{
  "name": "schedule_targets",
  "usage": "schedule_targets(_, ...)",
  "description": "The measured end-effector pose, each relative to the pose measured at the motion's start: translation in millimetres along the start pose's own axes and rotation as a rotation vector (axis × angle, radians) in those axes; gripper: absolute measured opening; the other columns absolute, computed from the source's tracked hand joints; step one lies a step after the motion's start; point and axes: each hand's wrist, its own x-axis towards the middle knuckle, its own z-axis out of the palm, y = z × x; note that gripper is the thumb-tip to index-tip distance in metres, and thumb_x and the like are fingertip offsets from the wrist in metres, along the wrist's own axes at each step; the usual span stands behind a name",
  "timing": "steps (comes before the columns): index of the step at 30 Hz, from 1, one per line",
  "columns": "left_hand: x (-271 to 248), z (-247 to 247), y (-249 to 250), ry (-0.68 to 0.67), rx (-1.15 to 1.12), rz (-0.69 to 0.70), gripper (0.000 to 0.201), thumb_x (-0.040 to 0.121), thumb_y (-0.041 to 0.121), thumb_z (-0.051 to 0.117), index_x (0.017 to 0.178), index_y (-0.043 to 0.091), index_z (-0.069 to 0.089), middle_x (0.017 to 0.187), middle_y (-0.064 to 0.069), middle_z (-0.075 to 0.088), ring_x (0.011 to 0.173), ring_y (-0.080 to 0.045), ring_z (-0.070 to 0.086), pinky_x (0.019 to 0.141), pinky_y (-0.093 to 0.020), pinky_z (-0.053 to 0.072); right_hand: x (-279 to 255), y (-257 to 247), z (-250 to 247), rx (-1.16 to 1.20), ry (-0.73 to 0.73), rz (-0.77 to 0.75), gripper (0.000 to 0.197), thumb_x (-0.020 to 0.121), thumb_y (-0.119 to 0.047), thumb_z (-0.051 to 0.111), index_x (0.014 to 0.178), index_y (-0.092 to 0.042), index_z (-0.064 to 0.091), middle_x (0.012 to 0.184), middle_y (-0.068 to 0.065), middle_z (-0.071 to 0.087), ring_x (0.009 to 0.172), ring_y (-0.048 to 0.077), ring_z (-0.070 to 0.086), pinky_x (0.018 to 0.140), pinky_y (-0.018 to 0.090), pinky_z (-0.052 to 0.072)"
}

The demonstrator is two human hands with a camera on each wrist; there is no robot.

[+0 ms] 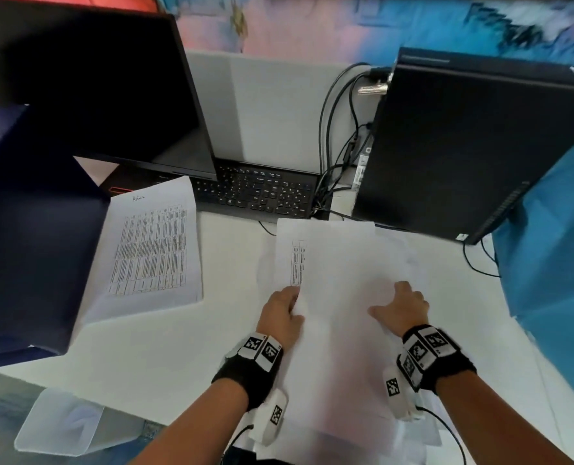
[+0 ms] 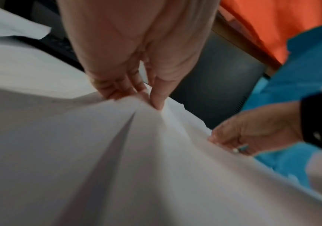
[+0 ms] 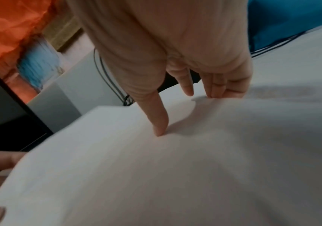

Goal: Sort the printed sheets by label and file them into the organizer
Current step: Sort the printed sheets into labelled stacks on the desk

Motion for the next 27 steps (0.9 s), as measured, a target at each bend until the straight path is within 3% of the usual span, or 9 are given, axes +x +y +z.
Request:
schedule_targets(2, -6.2, 3.9, 0.1, -0.009, -0.002, 0.102, 0.060, 0.083, -0.003, 0.052, 0.139, 0.015, 0.040, 0.119, -0.004, 0.053, 0.116, -0.022, 0.049, 0.093, -0.010, 0.029, 5.5, 5.5, -3.6, 0.191, 0.029, 0.038, 0.084, 0.077, -0.022, 0.073, 0.145, -0.010, 0.026, 0.137, 0.021, 0.041, 0.127, 0.038, 0.041, 0.099, 0.038, 0.039)
schedule_targets(3, -9.9, 6.0, 0.1, -0.031, 0.012, 0.153, 0.067, 0.084, -0.004, 0.050, 0.145, 0.017, 0.030, 0.135, -0.006, 0.045, 0.127, -0.019, 0.043, 0.102, -0.010, 0.024, 7.8, 8.7, -5.0, 0.301, 0.048, 0.057, 0.082, 0.078, -0.016, 0.073, 0.144, -0.009, 0.026, 0.136, 0.022, 0.044, 0.125, 0.037, 0.044, 0.097, 0.036, 0.041)
schedule_targets(7, -18.8, 15.2, -0.5, -0.092, 0.084, 0.229, 0.078, 0.089, 0.000, 0.045, 0.150, 0.021, 0.002, 0.157, -0.002, 0.014, 0.144, -0.015, 0.017, 0.112, -0.014, 0.010, 15.3, 18.6, -7.6, 0.594, 0.143, 0.103, 0.060, 0.079, -0.005, 0.068, 0.131, -0.012, 0.038, 0.125, 0.019, 0.055, 0.109, 0.034, 0.057, 0.087, 0.032, 0.045)
schedule_targets(11, -16.8, 19.9, -3.7, -0.079, 0.066, 0.179, 0.076, 0.092, 0.004, 0.044, 0.149, 0.018, -0.003, 0.159, 0.000, 0.006, 0.146, -0.014, 0.010, 0.113, -0.014, 0.005, 24.6, 25.6, -1.5, 0.738, 0.080, 0.114, 0.051, 0.081, 0.004, 0.058, 0.126, -0.013, 0.039, 0.097, 0.007, 0.054, 0.091, 0.032, 0.059, 0.080, 0.040, 0.051)
schedule_targets(15, -15.1, 19.5, -5.1, -0.036, -0.108, 0.050, 0.075, 0.093, 0.010, 0.049, 0.151, 0.017, 0.003, 0.153, 0.001, 0.029, 0.132, -0.022, 0.044, 0.109, -0.018, 0.027, 27.7, 32.1, 0.0, 0.761, 0.018, 0.037, 0.037, 0.081, 0.014, 0.042, 0.112, -0.007, 0.050, 0.093, 0.012, 0.058, 0.078, 0.027, 0.055, 0.057, 0.027, 0.045)
schedule_targets(17, -13.0, 17.7, -4.8, 0.004, -0.173, 0.005, 0.067, 0.094, 0.011, 0.050, 0.150, 0.017, 0.014, 0.152, -0.001, 0.032, 0.136, -0.019, 0.038, 0.108, -0.015, 0.023, 27.9, 34.9, -0.3, 0.775, -0.031, -0.002, 0.030, 0.081, 0.016, 0.041, 0.096, -0.005, 0.057, 0.090, 0.014, 0.061, 0.080, 0.026, 0.055, 0.062, 0.027, 0.046)
schedule_targets(20, -8.4, 13.7, -4.6, 0.024, -0.238, -0.017, 0.064, 0.093, 0.013, 0.052, 0.148, 0.015, 0.020, 0.153, 0.000, 0.028, 0.141, -0.014, 0.027, 0.109, -0.014, 0.018, 23.3, 35.9, 0.2, 0.870, -0.093, -0.052, 0.031, 0.078, 0.018, 0.048, 0.081, -0.008, 0.064, 0.090, 0.015, 0.066, 0.084, 0.027, 0.057, 0.080, 0.035, 0.049)
schedule_targets(24, -5.3, 6.7, -2.6, 0.078, -0.341, -0.016, 0.070, 0.091, 0.012, 0.057, 0.149, 0.019, 0.018, 0.146, 0.009, 0.031, 0.138, -0.008, 0.026, 0.114, -0.023, 0.021, 12.4, 38.3, 4.4, 0.912, -0.170, -0.218, 0.034, 0.078, 0.018, 0.061, 0.061, -0.012, 0.063, 0.067, 0.006, 0.063, 0.064, 0.022, 0.057, 0.060, 0.028, 0.047)
schedule_targets(27, -2.7, -1.2, 0.0, 0.178, -0.374, 0.030, 0.050, 0.090, 0.010, 0.058, 0.136, 0.019, 0.041, 0.122, 0.011, 0.052, 0.114, -0.008, 0.049, 0.096, -0.016, 0.037, 16.0, 39.9, 8.7, 0.988, -0.223, -0.208, 0.040, 0.075, 0.021, 0.052, 0.054, -0.010, 0.066, 0.077, 0.008, 0.069, 0.077, 0.028, 0.062, 0.067, 0.030, 0.051)
